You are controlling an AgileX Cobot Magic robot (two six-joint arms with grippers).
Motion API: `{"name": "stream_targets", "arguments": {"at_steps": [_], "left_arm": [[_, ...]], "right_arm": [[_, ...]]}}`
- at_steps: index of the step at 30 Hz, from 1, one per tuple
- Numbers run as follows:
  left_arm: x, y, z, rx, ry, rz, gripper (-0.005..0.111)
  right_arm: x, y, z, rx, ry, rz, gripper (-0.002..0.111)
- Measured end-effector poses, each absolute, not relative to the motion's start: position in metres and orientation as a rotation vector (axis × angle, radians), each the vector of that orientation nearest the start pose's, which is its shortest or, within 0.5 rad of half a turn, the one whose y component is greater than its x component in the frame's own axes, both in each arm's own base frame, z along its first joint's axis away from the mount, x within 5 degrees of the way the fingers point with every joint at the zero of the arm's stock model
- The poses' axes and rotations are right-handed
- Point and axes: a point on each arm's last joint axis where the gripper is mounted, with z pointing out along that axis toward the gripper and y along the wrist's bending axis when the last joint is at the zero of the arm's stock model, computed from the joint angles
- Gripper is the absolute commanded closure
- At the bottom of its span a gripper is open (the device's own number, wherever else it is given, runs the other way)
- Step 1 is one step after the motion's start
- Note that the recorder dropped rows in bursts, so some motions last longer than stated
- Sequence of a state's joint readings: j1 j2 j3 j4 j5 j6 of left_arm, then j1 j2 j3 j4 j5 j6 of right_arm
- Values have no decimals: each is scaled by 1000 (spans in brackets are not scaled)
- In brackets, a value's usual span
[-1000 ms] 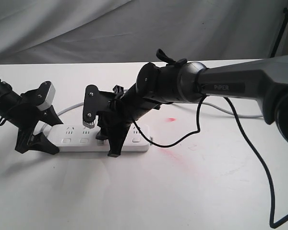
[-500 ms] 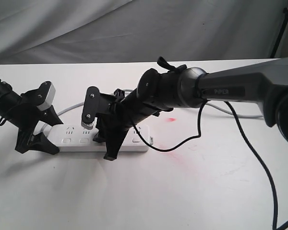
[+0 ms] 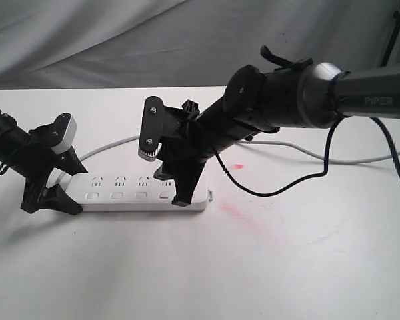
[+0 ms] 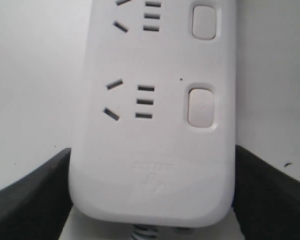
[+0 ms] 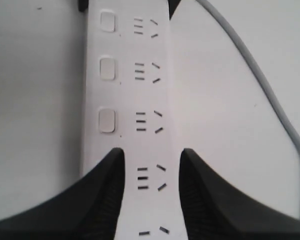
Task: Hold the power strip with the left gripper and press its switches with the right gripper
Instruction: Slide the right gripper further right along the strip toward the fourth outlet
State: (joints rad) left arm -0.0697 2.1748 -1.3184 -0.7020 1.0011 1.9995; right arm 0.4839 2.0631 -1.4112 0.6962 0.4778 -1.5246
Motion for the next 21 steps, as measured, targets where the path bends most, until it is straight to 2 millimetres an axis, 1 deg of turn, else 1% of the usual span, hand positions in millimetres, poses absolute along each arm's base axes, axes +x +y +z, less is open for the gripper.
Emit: {"name": "stream_targets", "arguments": {"at_steps": [6, 14, 18, 21], "left_arm": [[378, -76, 99, -2451, -2333, 813, 41], [378, -76, 99, -2451, -2333, 813, 41], [378, -76, 99, -2451, -2333, 813, 41], [378, -76, 99, -2451, -2333, 813, 41]], "right_arm": [[379, 227, 164, -1638, 1844, 197, 74], [381, 228, 146, -1642, 1882, 217, 74], [381, 228, 140, -1642, 1892, 219, 74], [382, 228, 141, -1630, 1889, 209, 74]]}}
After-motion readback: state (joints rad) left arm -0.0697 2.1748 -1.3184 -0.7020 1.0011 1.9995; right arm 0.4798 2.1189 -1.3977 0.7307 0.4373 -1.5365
